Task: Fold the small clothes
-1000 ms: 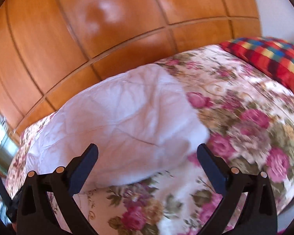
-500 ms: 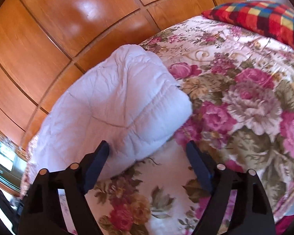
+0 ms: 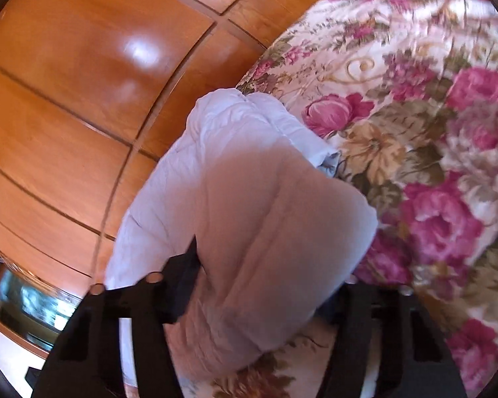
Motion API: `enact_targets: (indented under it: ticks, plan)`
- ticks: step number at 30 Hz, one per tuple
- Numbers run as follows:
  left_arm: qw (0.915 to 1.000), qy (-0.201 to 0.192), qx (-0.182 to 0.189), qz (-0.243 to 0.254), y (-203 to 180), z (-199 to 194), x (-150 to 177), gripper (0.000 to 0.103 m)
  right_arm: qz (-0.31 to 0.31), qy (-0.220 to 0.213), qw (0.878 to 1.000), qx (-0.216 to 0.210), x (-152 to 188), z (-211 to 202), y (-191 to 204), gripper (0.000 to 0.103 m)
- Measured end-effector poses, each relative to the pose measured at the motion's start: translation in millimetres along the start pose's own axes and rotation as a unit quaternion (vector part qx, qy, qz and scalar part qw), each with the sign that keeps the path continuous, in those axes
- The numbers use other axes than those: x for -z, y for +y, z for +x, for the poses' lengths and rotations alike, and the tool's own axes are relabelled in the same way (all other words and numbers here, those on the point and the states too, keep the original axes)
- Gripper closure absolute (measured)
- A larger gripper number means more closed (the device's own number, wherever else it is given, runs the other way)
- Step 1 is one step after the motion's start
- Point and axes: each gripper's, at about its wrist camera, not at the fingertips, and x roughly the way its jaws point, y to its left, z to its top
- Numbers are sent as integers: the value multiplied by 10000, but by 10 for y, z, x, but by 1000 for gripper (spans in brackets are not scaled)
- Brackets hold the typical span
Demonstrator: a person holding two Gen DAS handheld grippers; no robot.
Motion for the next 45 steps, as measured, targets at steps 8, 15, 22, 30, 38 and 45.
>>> enact_targets:
  ticks: [8, 15, 22, 30, 38, 45]
  plan:
    - [9947, -173, 687, 739, -595, 303, -306, 99, 184, 272, 9993, -161, -77, 69, -57, 68]
    - [9935, 967, 546, 264, -486, 1106, -139, 103, -191, 248, 9995, -20, -69, 120, 20, 70]
    - [9907, 1138, 749, 50, -362, 1248, -56, 103, -22, 221, 9994, -258, -119, 117, 9, 79]
    - [9902, 1162, 774, -48, -418, 1176, -37, 103, -221, -82, 9969, -746, -245, -273, 394, 88]
    - [9823, 1389, 1251, 136, -734, 924, 198, 103, -295, -399, 9982, -350, -321, -829, 366, 88]
    - [9880, 811, 1301, -177, -331, 331, -2, 103, -309, -511, 9981, 145, -322, -884, 357, 88]
